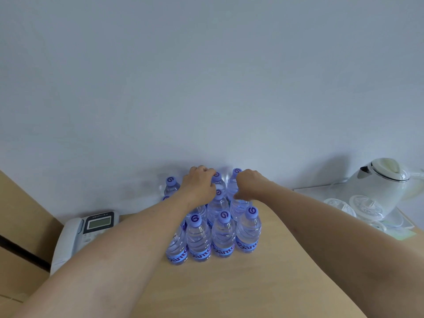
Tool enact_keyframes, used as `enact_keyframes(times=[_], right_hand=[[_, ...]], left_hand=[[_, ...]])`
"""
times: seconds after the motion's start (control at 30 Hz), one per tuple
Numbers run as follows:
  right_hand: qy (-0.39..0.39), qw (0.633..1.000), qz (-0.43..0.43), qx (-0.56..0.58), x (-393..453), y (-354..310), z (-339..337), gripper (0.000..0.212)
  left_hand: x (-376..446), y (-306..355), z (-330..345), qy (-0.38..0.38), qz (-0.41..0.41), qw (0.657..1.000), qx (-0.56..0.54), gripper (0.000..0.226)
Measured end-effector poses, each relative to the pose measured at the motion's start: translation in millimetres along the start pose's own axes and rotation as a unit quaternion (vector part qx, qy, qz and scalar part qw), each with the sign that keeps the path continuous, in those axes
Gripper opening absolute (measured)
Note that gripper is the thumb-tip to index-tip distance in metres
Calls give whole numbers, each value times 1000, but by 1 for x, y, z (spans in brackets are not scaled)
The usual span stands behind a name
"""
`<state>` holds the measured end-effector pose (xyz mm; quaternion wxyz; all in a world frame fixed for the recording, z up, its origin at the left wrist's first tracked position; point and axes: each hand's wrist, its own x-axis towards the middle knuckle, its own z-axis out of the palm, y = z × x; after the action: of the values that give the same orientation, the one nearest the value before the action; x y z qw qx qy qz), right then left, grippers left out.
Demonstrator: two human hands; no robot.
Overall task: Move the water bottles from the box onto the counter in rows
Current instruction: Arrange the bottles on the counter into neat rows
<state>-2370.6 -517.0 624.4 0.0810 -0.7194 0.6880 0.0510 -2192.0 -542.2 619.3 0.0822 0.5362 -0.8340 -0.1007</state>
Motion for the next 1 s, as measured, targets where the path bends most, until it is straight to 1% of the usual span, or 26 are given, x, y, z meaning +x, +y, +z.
enact_keyframes(times=[0.07,0.1,0.17,0.2,0.27,0.33,0.37,0.4,0.43,0.47,0.53,0.57,0.63,0.7,0.73,0.77,0.83,0.9,0.93,1.0], right_hand=[[-16,1000,-14,-7,1,0,-3,44],[-21,1000,-21,-5,1,0,-4,41],[-32,998,-45,-12,3,1,-4,22],[-36,998,-54,-9,3,2,-4,21],[-40,997,-67,8,4,6,-3,29],[-21,997,-70,29,2,10,-2,19],[-6,997,-60,49,2,11,-2,28],[8,997,-51,63,1,12,-1,41],[20,996,-43,74,-2,12,-1,47],[27,996,-40,76,-4,10,-1,47],[17,997,-33,63,-5,8,-1,43],[10,998,-39,52,-8,5,-4,37],[-17,998,-55,26,-7,3,-8,13],[-29,997,-63,24,-5,3,-9,28],[-35,997,-64,31,-5,3,-9,32],[-29,996,-69,39,-6,2,-8,30],[-9,997,-58,45,-8,0,-6,16],[13,998,-21,57,-10,0,-3,36],[15,998,-3,68,-10,-1,-1,41],[3,998,5,63,-13,-2,-1,40]], left_hand=[[1,3,2,5,-5,1000,2,41],[1,5,4,7,-7,1000,2,40],[0,8,6,13,-11,1000,2,40],[0,9,6,17,-14,1000,1,39],[-1,12,8,26,-19,999,-3,39],[-2,13,9,32,-23,999,-8,39],[-3,14,10,31,-24,999,-9,39],[-4,14,11,28,-26,999,-9,40],[-5,15,11,26,-26,999,-8,40],[-6,16,12,24,-27,999,-5,40],[-9,17,11,21,-31,999,-2,41],[-10,17,11,19,-32,999,-2,41],[-13,17,10,17,-32,999,1,42],[-16,16,9,12,-32,999,3,43],[-17,15,9,10,-33,999,5,44],[-18,14,9,10,-33,999,6,43],[-18,12,8,10,-32,999,7,42],[-17,11,9,10,-28,1000,7,42],[-17,11,9,10,-25,1000,8,42],[-15,12,9,9,-20,1000,10,42]])
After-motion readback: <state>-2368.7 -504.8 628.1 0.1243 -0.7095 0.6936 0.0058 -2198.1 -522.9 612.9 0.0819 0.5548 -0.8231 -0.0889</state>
